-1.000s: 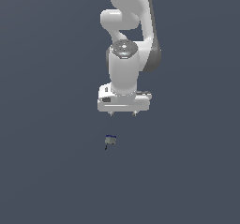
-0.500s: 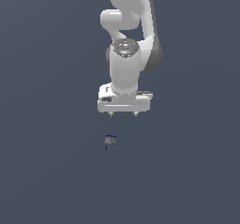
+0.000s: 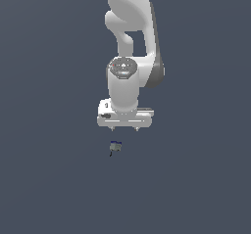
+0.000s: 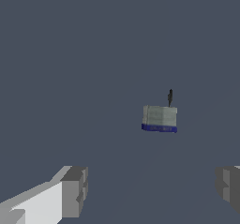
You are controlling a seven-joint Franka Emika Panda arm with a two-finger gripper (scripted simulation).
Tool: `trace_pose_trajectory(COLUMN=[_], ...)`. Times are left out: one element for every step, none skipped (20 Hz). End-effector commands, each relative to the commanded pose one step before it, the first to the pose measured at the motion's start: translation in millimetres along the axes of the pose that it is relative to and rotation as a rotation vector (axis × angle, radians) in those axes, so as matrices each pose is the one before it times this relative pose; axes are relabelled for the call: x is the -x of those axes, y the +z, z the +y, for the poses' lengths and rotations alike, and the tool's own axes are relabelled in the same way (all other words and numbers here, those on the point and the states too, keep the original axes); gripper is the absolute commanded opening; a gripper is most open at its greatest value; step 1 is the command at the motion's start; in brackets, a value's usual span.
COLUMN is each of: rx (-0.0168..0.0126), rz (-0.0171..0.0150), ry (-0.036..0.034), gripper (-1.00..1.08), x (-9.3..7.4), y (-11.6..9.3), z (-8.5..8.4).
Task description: Pick up the object and move it to a goal position.
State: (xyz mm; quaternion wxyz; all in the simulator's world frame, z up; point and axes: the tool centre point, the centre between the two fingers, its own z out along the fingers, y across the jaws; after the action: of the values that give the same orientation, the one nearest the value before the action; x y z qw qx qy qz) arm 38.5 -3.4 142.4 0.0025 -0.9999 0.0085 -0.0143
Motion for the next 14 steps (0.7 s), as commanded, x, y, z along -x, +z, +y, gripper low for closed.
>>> trace_pose_trajectory(rx=[0.00083, 0.00040, 0.00043, 0.00045, 0.00046, 0.00046, 0.00045, 0.00044, 0.00042, 0.00039, 0.00036, 0.00033, 0.00029, 0.00025], rz=[-0.00576, -0.00237, -0.00230, -0.00217, -0.00202, -0.00188, -0.00174, -0.00160, -0.00146, -0.00132, -0.00118, -0.00104, -0.00090, -0.00077], ry=[0.01693, 0.00756, 0.00732, 0.00686, 0.00637, 0.00591, 0.00545, 0.00499, 0.00454, 0.00409, 0.00364, 0.00320, 0.00277, 0.00235], gripper=[1.00, 1.00, 1.00, 1.00, 1.00, 1.00, 1.00, 1.00, 1.00, 1.00, 1.00, 1.00, 1.00, 1.00], x=[-8.64, -3.89, -3.71, -3.39, -3.08, -2.80, -2.53, -2.27, -2.02, -1.79, -1.57, -1.36, -1.16, -0.97], y=[14.22, 6.52, 6.47, 6.16, 5.83, 5.49, 5.14, 4.77, 4.39, 4.00, 3.60, 3.19, 2.78, 2.36], z=[8.15, 3.63, 3.53, 3.34, 3.11, 2.91, 2.70, 2.49, 2.27, 2.05, 1.84, 1.62, 1.41, 1.20])
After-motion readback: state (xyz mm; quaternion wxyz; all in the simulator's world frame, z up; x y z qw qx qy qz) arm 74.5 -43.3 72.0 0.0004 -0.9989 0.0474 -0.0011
